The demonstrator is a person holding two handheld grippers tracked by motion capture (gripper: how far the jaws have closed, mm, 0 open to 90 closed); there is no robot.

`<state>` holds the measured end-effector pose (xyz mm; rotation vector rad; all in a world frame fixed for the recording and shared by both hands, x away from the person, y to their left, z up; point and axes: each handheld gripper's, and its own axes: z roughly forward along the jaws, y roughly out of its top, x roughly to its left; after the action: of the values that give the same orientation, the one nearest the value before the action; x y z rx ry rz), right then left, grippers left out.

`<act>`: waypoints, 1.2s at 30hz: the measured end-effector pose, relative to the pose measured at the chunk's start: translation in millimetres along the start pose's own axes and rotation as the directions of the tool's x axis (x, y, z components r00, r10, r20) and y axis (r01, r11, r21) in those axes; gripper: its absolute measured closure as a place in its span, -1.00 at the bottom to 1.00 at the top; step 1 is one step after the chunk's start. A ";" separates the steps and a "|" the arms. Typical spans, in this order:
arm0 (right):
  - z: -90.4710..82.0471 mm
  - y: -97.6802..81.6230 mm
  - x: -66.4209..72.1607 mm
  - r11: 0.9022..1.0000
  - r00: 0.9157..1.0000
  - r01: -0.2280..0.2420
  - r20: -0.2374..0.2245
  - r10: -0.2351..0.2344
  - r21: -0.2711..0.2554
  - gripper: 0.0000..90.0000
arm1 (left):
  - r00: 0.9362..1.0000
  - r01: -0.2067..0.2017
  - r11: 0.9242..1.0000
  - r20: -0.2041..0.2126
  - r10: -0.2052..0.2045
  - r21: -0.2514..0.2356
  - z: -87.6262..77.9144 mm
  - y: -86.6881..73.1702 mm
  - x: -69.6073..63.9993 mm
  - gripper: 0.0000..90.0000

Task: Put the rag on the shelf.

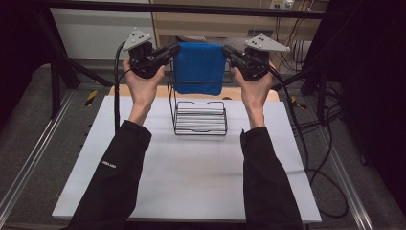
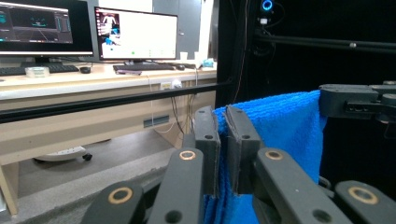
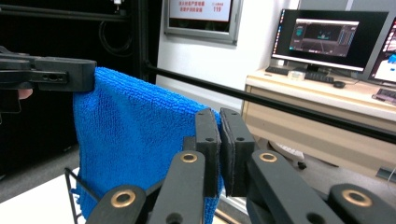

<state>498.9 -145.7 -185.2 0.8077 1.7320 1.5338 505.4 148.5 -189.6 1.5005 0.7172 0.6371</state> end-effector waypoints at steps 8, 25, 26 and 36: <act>-8.5 -10.0 3.6 0.999 1.000 0.005 -0.015 -0.004 0.039 0.93 | 0.999 -0.042 0.999 0.017 0.042 0.027 -4.4 -10.6 -5.1 0.86; -24.5 -17.0 11.5 0.996 0.997 0.039 -0.067 -0.033 0.085 0.93 | 0.996 -0.070 0.996 0.058 0.066 0.064 -20.5 -18.5 -14.1 0.86; -25.5 -17.3 11.5 0.995 0.997 0.038 -0.070 -0.031 0.089 0.93 | 0.995 -0.076 0.995 0.062 0.072 0.066 -21.5 -19.2 -14.5 0.86; -29.0 -21.0 15.1 0.992 0.995 0.058 -0.088 -0.049 0.108 0.93 | 0.995 -0.091 0.992 0.055 0.087 0.090 -26.0 -27.7 -17.6 0.86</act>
<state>466.2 -152.4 -205.1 0.7537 1.8991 1.4666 472.6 152.4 -215.4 1.6355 0.6504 0.6378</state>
